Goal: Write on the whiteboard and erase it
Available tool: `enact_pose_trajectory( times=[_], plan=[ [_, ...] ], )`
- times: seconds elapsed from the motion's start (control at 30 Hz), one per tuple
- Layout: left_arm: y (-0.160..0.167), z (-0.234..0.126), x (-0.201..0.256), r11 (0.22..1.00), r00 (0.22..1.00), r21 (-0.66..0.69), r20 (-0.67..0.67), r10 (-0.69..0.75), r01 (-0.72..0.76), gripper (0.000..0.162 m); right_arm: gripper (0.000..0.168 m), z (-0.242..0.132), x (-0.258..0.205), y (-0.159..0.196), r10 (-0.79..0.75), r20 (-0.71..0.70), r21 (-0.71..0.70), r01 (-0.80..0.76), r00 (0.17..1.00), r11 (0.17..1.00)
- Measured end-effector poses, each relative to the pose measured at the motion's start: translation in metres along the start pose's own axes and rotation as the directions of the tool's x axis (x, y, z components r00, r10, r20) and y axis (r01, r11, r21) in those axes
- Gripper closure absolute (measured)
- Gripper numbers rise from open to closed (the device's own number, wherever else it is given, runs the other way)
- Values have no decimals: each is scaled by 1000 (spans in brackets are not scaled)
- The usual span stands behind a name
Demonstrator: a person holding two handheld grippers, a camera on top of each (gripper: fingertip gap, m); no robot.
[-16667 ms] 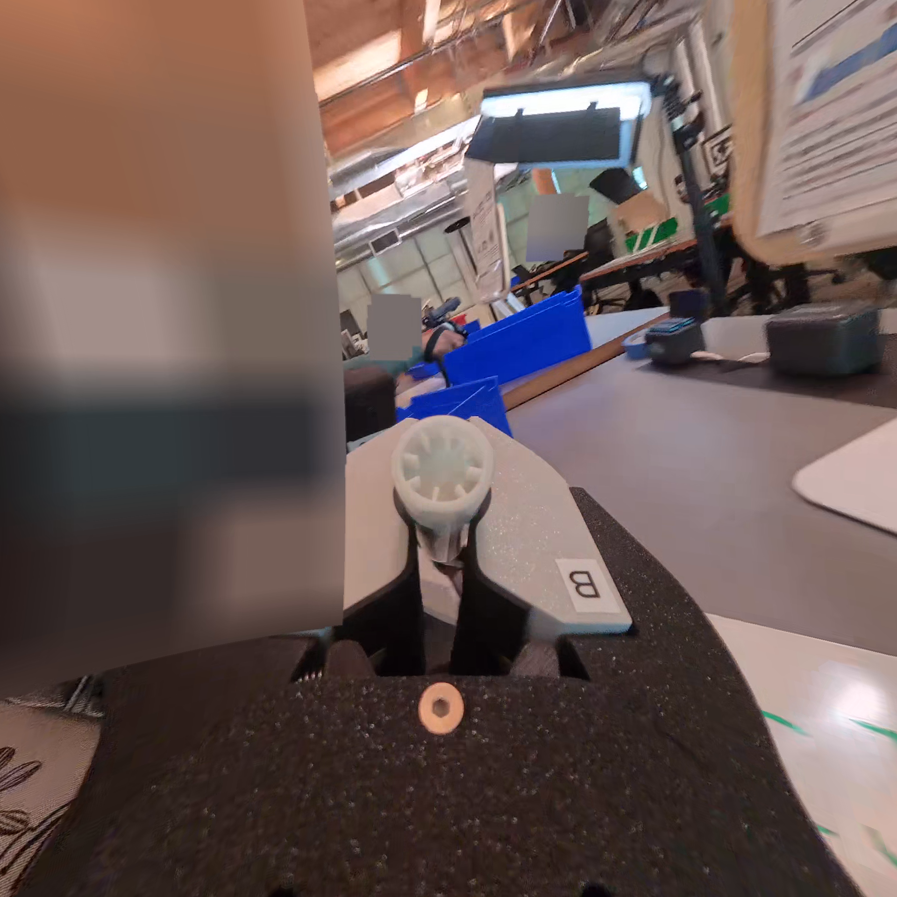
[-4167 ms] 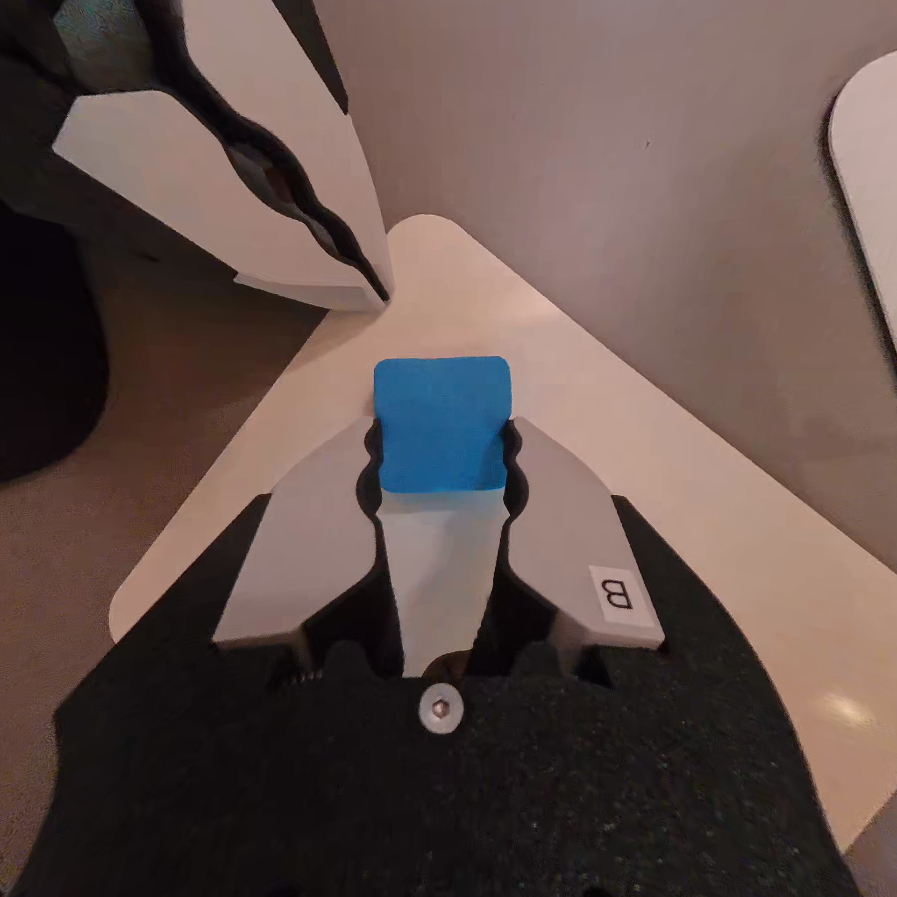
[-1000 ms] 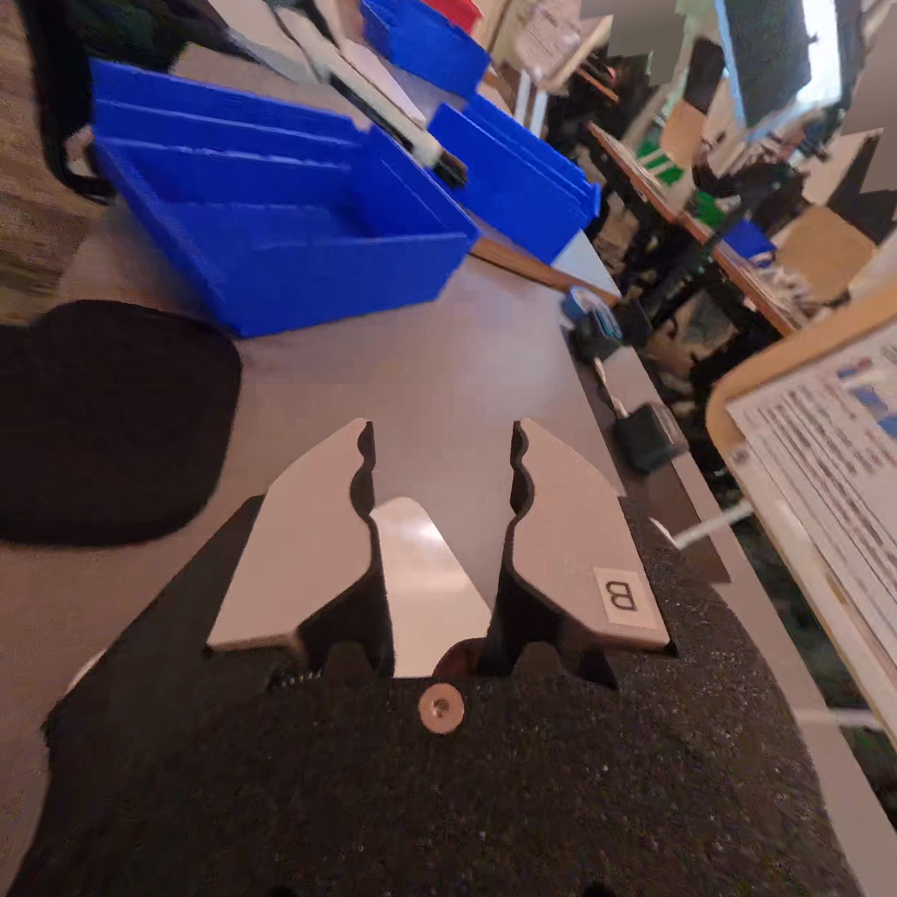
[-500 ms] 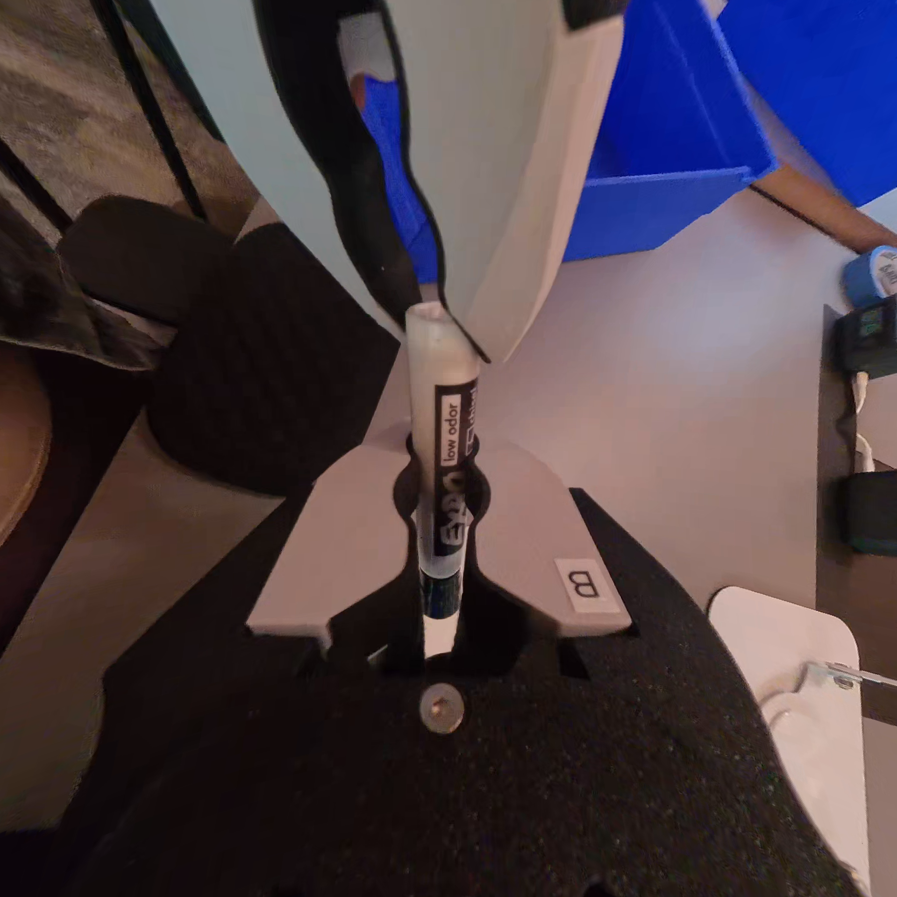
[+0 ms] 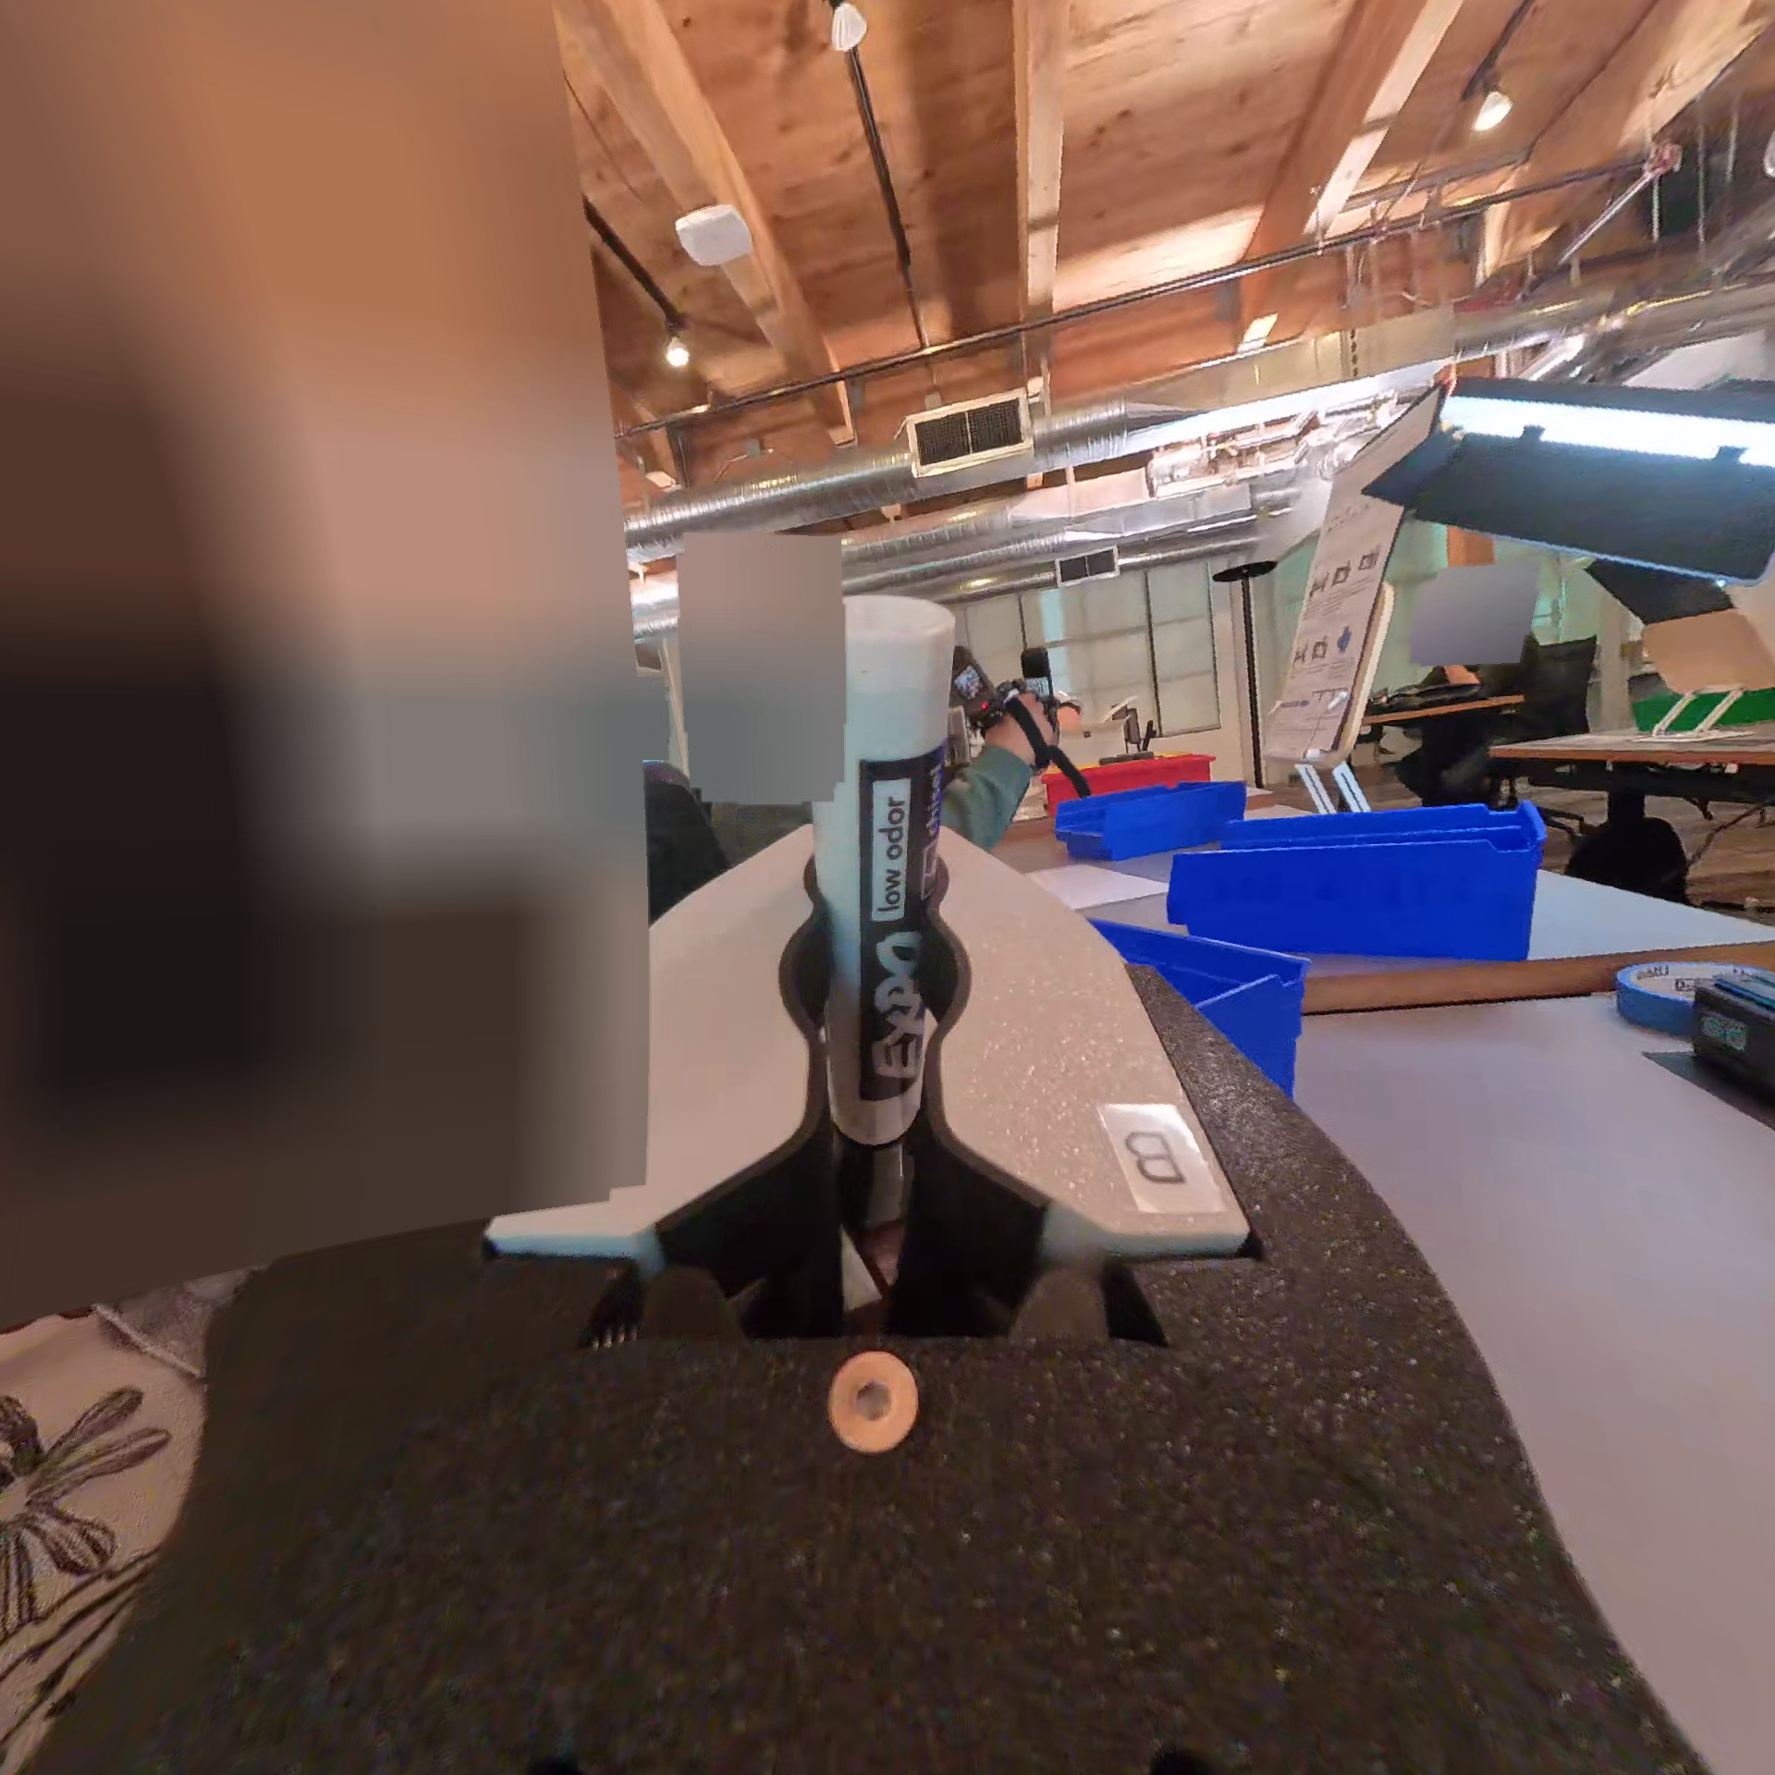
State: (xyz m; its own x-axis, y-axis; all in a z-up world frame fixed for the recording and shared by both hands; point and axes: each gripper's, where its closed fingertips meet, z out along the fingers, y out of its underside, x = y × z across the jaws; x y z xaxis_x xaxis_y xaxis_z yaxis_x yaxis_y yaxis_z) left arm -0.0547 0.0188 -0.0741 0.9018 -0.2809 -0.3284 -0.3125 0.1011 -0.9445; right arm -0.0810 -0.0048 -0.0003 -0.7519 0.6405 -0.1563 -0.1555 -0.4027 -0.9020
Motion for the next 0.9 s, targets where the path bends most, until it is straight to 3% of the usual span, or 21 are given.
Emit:
enact_pose_trajectory(
  times=[0.03, 0.23, 0.37, 0.5, 0.77, 0.87, 0.9],
  plan=[
    [-1, 0, 3, 999, 999, 0, -27, 40, -40, 139, 153, -1, -4, 2, -32, 0, -11, 32, 999, 999],
    [22, -12, 9, 964, 974, -175, -141, 178, -201, 142, 152, -8, -18, 34, -292, 31, -245, 291, 956, 925],
    [33, -19, 12, 920, 950, -279, -221, 218, -276, 143, 141, -5, -25, 49, -360, 70, -318, 363, 930, 876],
    [41, -23, 11, 876, 935, -357, -261, 239, -324, 143, 149, -7, -26, 58, -386, 90, -358, 392, 918, 848],
    [29, -15, 5, 938, 970, -275, -180, 166, -211, 145, 151, -16, -17, 42, -395, -8, -223, 383, 919, 896],
    [29, -5, 6, 939, 970, -256, -141, 200, -231, 133, 151, -15, -22, 44, -394, 5, -175, 388, 919, 905],
    [31, -3, 10, 933, 963, -257, -164, 216, -253, 142, 151, -15, -23, 43, -403, 1, -166, 398, 915, 902]
  ],
)
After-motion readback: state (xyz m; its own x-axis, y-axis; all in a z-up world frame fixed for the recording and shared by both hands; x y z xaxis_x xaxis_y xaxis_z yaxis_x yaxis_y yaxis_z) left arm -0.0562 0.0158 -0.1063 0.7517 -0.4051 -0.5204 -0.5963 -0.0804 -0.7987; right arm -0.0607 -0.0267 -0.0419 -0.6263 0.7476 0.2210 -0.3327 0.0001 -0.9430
